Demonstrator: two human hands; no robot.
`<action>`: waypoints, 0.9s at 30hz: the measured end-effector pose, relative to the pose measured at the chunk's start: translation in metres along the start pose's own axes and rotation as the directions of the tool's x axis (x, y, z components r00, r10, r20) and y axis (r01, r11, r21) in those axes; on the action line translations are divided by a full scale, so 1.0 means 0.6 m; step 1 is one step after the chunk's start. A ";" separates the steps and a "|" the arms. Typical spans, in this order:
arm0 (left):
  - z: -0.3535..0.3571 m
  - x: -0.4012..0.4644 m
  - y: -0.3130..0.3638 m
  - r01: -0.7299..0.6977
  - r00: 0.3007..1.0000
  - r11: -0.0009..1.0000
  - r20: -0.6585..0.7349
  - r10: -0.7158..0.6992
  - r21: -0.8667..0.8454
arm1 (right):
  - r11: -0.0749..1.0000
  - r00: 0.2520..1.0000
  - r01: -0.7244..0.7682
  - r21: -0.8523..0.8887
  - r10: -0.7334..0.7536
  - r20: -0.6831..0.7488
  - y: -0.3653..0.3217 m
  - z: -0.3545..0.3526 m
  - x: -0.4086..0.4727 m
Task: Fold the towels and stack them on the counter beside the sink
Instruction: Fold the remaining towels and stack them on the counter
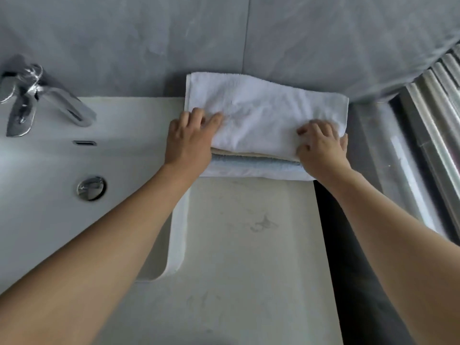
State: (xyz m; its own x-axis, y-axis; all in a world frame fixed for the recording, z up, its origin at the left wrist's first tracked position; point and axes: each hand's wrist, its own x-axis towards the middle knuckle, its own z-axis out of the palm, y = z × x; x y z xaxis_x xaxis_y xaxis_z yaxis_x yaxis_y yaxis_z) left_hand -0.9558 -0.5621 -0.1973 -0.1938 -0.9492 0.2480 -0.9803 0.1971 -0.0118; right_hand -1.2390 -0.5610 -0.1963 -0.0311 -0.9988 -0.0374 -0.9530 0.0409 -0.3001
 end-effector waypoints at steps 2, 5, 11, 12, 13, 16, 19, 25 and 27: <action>-0.010 0.015 0.002 0.069 0.997 0.998 -0.027 -0.069 -0.011 | 0.998 0.999 -0.032 -0.048 0.031 -0.012 -0.014 -0.005 0.005; -0.028 0.045 0.001 0.039 0.988 0.997 -0.150 -0.048 -0.059 | 0.984 0.987 -0.135 -0.120 0.144 0.075 -0.036 -0.011 0.018; -0.074 0.104 0.004 -0.292 0.665 0.949 -0.687 0.292 0.121 | 0.972 0.975 -0.149 -0.180 0.175 0.139 -0.051 -0.009 0.035; -0.064 0.095 0.000 -0.304 0.659 0.945 -0.689 0.300 0.121 | 0.969 0.972 -0.151 -0.196 0.182 0.149 -0.052 -0.009 0.035; -0.050 0.078 -0.004 -0.285 0.712 0.955 -0.648 0.271 0.087 | 0.965 0.970 -0.149 -0.217 0.185 0.158 -0.053 -0.008 0.034; -0.017 0.003 -0.001 0.053 0.951 0.976 -0.289 -0.115 -0.213 | 0.950 0.963 -0.156 -0.271 0.207 0.170 -0.063 -0.005 0.037; -0.035 -0.018 0.014 0.444 0.858 0.585 0.134 -0.495 -0.678 | 0.935 0.953 -0.208 -0.287 0.260 0.158 -0.079 -0.008 0.052; -0.070 0.064 -0.006 0.523 0.638 -0.110 0.473 -0.607 -0.845 | 0.989 0.989 -0.145 -0.010 0.145 -0.005 -0.108 0.016 0.053; -0.070 0.069 -0.003 0.554 0.738 0.365 0.238 -0.632 -0.748 | 0.997 0.993 -0.068 -0.021 0.069 0.093 -0.112 0.031 0.051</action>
State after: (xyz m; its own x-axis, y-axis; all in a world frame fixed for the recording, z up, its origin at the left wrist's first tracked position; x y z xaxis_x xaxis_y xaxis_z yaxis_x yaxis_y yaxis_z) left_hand -0.9607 -0.5912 -0.1463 0.4674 -0.8831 -0.0406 -0.4366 -0.2706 0.8580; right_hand -1.1704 -0.5936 -0.1950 -0.0688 -0.9868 -0.1465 -0.9549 0.1077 -0.2766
